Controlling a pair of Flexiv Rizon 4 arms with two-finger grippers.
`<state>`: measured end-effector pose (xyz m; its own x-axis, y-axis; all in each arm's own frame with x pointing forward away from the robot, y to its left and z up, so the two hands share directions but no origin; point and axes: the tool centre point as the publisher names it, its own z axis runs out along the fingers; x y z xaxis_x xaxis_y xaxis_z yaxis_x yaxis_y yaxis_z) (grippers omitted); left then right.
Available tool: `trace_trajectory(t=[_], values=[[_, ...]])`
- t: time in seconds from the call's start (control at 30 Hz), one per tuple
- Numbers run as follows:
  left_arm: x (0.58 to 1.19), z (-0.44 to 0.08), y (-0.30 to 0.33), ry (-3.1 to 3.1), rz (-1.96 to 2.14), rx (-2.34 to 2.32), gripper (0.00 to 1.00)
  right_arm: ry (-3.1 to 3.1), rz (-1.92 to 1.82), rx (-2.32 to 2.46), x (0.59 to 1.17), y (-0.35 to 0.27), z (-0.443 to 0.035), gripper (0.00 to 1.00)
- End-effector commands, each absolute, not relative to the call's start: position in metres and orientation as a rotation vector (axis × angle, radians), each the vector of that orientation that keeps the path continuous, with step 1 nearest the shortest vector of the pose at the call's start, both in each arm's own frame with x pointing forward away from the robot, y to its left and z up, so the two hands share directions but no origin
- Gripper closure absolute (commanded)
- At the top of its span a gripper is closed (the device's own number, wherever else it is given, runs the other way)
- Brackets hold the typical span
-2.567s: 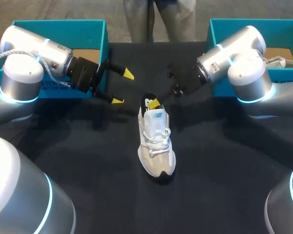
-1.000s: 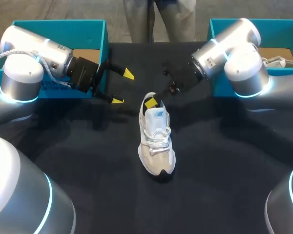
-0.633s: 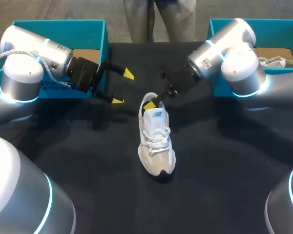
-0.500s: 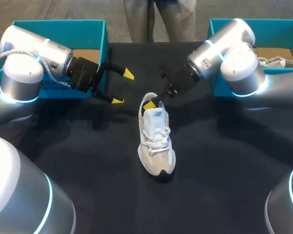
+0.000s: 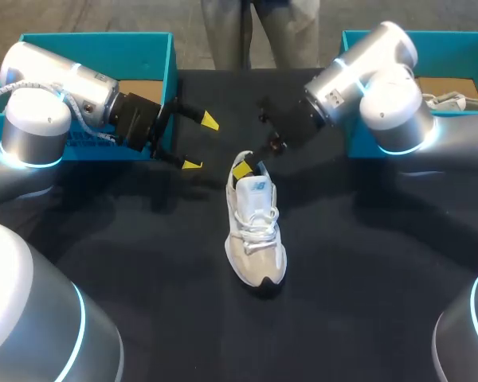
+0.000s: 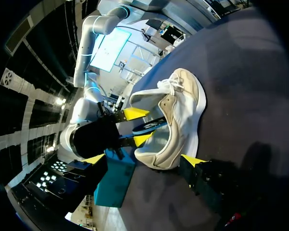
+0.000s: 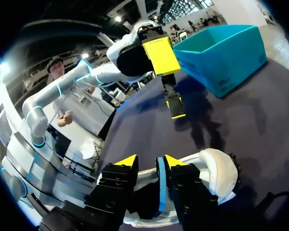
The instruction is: Take the shoe out of the shoebox, open the shoe tongue, remove and reinsert the insole, then place the shoe into the shoebox
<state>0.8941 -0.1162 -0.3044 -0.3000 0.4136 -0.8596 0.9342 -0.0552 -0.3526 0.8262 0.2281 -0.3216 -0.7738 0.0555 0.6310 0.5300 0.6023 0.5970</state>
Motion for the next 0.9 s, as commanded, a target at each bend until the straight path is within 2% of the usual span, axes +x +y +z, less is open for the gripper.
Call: trace_trajectory(t=[0.03, 0.13, 0.9], values=[[0.893, -0.304, -0.117, 1.721, -1.339, 1.434, 0.0, -2.275, -1.093, -0.467, 0.822, 0.228, -0.317, 0.64], [0.893, -0.304, -0.117, 1.721, -1.339, 1.434, 0.0, -2.296, -1.116, -0.466, 0.825, 0.228, -0.31, 0.59], [0.893, -0.304, -0.117, 1.721, -1.339, 1.434, 0.0, -2.399, -1.203, -0.435, 0.856, 0.223, -0.282, 0.59]])
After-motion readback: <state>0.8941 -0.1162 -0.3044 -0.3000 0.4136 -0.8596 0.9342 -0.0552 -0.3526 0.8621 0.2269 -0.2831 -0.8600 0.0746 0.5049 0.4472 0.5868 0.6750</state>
